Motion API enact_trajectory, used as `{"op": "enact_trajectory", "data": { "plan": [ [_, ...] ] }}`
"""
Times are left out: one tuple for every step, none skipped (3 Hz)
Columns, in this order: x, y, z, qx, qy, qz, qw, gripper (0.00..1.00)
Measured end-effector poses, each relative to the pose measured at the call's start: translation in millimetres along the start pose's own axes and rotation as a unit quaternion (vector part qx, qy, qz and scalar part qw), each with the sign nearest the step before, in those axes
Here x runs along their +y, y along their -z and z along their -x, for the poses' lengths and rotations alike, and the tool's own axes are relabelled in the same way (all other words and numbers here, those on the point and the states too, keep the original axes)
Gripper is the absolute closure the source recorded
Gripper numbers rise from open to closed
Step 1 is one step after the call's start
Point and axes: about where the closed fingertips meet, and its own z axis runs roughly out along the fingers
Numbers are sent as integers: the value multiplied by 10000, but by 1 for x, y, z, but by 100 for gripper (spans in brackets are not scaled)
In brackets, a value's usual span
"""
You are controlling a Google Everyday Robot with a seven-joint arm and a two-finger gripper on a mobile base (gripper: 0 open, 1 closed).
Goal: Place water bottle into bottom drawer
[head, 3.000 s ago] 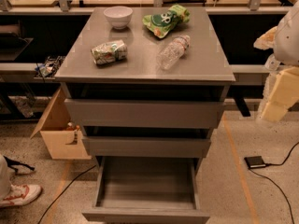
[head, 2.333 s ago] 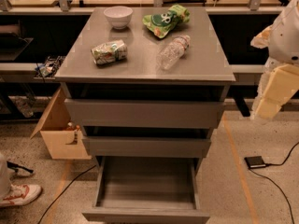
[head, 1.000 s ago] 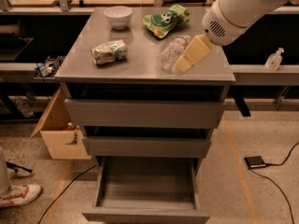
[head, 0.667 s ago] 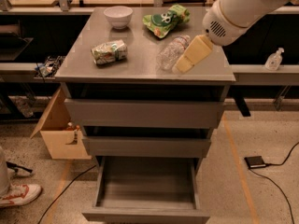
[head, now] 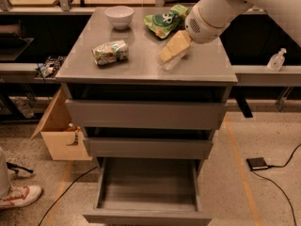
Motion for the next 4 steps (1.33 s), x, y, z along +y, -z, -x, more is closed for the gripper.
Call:
{"op": "enact_trajectory", "data": {
  "plan": [
    [-5,-31,15,155,-692,-156,9974,0],
    [5,-59,39,217,-1254,-334,9913,0],
    [18,-73,49,247,-1381,-454,9891,0],
    [24,-86,57,281,-1440,-578,9875,0]
  ]
}}
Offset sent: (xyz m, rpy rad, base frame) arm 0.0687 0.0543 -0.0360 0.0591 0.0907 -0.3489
